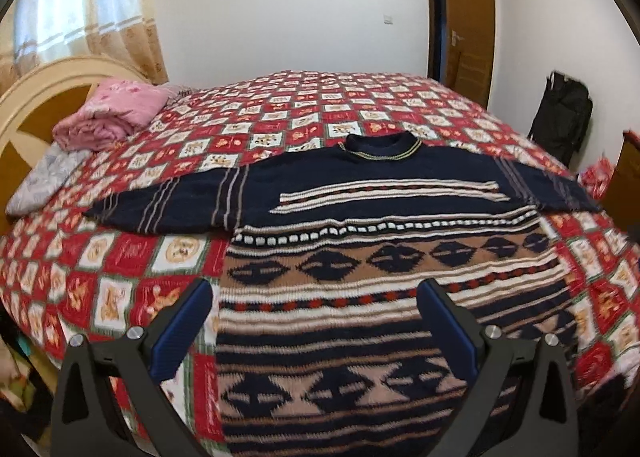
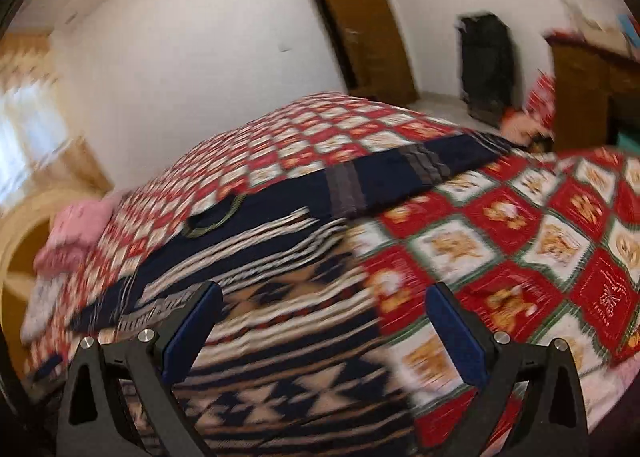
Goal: Fold small clothes
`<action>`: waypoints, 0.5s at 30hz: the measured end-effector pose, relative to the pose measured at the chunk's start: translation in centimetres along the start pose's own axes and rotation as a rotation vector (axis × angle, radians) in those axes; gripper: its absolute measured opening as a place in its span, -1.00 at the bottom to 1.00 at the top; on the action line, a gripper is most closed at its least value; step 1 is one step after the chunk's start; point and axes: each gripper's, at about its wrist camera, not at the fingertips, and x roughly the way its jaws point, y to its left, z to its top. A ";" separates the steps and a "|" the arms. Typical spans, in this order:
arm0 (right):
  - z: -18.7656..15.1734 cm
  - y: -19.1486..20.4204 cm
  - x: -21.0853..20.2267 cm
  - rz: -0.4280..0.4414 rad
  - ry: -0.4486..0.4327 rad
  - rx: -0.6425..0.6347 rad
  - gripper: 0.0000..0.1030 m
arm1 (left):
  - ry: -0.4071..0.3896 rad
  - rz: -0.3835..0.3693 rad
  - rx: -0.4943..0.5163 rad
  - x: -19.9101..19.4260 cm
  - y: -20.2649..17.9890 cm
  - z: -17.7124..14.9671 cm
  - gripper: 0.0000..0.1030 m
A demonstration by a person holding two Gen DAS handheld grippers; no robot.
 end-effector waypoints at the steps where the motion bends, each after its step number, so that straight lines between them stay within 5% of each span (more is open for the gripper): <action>1: 1.0 -1.8 0.6 -0.011 -0.004 0.041 0.96 | 0.005 0.003 0.012 0.5 -0.2 0.3 1.00; 7: 9.3 -13.8 5.7 -0.120 0.001 0.302 0.70 | 0.055 -0.013 0.013 3.6 -0.8 1.9 1.00; 15: 15.7 -25.7 16.1 -0.241 0.077 0.531 0.68 | 0.100 0.003 -0.001 6.5 -1.5 3.6 1.00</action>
